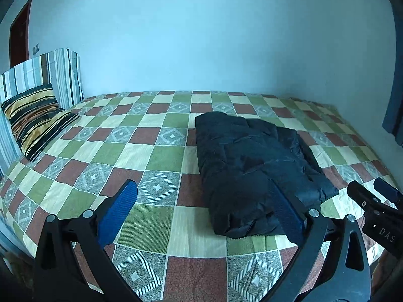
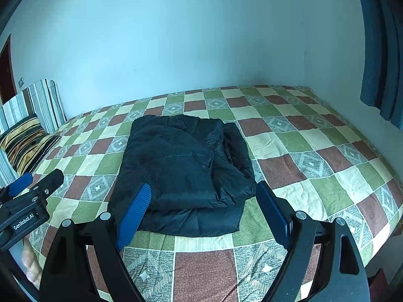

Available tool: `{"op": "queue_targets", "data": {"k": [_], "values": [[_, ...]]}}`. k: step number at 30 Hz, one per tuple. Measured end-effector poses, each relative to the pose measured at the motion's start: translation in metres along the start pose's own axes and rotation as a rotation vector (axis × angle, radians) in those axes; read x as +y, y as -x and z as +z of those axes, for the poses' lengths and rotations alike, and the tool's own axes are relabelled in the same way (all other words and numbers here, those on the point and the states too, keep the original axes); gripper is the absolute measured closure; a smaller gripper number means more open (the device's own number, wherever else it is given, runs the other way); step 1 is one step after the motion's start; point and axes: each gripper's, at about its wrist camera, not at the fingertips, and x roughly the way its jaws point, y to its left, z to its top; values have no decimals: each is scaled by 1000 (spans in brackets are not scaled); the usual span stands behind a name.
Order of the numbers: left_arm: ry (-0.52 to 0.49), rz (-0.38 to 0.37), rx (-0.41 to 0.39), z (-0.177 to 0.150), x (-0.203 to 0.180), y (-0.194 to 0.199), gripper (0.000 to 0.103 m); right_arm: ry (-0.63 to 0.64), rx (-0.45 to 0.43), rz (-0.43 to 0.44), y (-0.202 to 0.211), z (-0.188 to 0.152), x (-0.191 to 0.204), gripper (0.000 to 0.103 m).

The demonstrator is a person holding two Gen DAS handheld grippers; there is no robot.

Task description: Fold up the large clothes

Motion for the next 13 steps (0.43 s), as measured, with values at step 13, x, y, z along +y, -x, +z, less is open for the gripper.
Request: {"op": "queue_targets", "data": {"k": [13], "values": [[-31,28,11,-1,1,-29,2,-14,44,-18,-25,-1,-10,19]]}}
